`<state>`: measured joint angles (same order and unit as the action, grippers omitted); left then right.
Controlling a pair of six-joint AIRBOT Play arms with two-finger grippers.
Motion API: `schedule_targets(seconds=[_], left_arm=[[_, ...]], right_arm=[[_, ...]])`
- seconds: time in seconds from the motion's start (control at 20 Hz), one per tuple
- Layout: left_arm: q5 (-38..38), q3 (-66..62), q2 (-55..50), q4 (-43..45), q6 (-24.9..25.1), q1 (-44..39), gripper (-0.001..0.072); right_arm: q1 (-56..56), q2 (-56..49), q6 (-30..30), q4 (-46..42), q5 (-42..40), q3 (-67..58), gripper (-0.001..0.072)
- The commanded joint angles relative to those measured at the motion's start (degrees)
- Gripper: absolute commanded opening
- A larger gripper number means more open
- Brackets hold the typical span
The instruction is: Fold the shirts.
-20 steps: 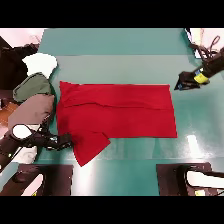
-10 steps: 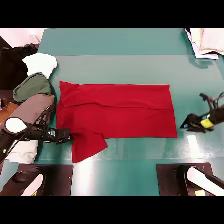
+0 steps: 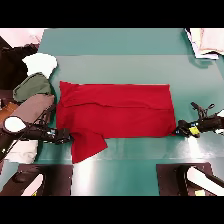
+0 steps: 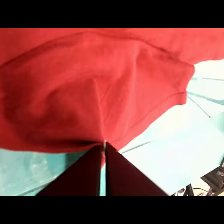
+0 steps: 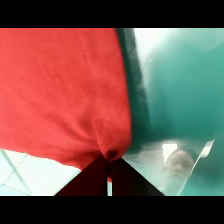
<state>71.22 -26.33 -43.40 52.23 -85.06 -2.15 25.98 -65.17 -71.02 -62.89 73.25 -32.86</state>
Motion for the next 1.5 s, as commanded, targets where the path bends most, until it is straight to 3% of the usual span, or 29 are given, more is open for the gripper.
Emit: schedule_targets(seconds=[0.0, 0.2, 0.4, 0.55, 0.75, 1.25, 1.45], left_arm=[[1.7, -0.1, 0.3, 0.1, 0.0, 0.0, 0.0022], [4.6, -1.2, 5.3, 0.0, -0.7, 0.0, 0.0022], [7.0, -6.6, 8.2, 0.1, -0.4, 0.0, 0.0023], [0.4, -10.2, 8.2, 0.0, 0.9, 0.0, 0.0023], [-10.7, -10.8, 6.6, 0.1, 1.6, 0.0, 0.0023], [-30.4, -19.1, -8.8, -0.6, 4.7, 0.0, 0.0024], [-34.0, -23.6, -17.0, -0.8, 5.6, 0.0, 0.0024]], right_arm=[[-1.4, 3.8, 0.6, -1.2, -1.9, 0.3, 0.0013], [2.4, 12.8, -1.7, -8.1, 5.3, 0.4, 0.0011], [9.2, 18.6, -2.1, -3.9, 6.5, 0.4, 0.0010], [8.9, 20.2, -2.0, 2.9, 4.9, 0.3, 0.0010], [2.5, 20.0, -3.5, 4.9, -0.7, -1.5, 0.0010], [-8.6, 0.3, -7.4, 4.7, -8.0, -21.2, 0.0011], [-9.8, -6.4, -9.2, 4.6, -10.8, -27.2, 0.0011]])
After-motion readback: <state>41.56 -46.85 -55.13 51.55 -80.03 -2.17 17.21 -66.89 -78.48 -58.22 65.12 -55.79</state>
